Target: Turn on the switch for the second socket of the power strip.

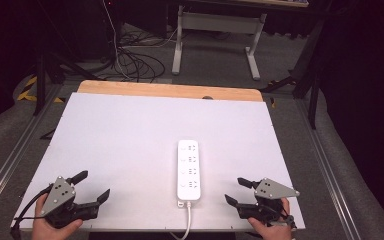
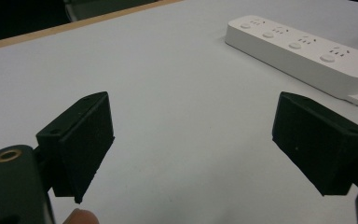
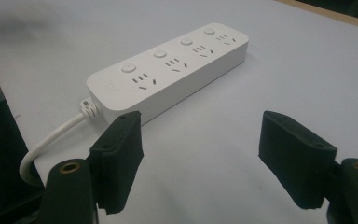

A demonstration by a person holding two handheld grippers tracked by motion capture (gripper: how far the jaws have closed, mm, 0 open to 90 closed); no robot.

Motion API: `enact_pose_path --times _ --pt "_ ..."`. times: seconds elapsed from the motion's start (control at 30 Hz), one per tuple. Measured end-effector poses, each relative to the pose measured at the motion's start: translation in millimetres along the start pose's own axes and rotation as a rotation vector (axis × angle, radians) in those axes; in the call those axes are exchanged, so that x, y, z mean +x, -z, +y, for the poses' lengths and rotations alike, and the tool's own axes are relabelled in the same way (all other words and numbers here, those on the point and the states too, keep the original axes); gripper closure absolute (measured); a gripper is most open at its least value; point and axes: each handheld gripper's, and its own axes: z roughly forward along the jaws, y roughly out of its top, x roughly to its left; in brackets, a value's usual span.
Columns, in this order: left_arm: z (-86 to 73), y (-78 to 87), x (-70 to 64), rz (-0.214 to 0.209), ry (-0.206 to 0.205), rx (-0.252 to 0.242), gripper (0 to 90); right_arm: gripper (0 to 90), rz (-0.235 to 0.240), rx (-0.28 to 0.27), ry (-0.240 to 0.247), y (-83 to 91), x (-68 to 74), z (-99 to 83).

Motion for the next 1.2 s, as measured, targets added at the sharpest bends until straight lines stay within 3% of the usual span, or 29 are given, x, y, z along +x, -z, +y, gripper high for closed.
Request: enact_pose_path --times 0.43,0.63,0.7,0.97,1.1,1.2 --pt "0.8 1.2 -1.4 0.018 -0.033 -0.001 13.4 30.8 0.003 -0.001 0.008 0.5 1.2 0.6" --pt "1.1 1.2 -1.7 0.016 -0.027 -0.004 13.3 31.1 -0.003 0.005 0.019 0.0 2.7 1.5" --pt "1.1 0.8 -2.3 0.014 -0.017 -0.008 13.3 37.4 0.001 0.014 0.040 -0.1 4.2 3.0" --pt "0.7 -0.2 -2.5 0.005 -0.021 0.009 13.5 47.5 -0.026 0.028 0.078 1.8 7.8 15.8" --pt "1.0 -0.5 -3.3 0.009 -0.027 0.007 13.5 48.2 -0.022 0.033 0.072 1.5 8.1 25.8" --pt "1.0 -0.2 -2.8 0.014 -0.024 0.007 13.5 50.9 0.011 0.017 0.058 -1.5 6.9 34.1"
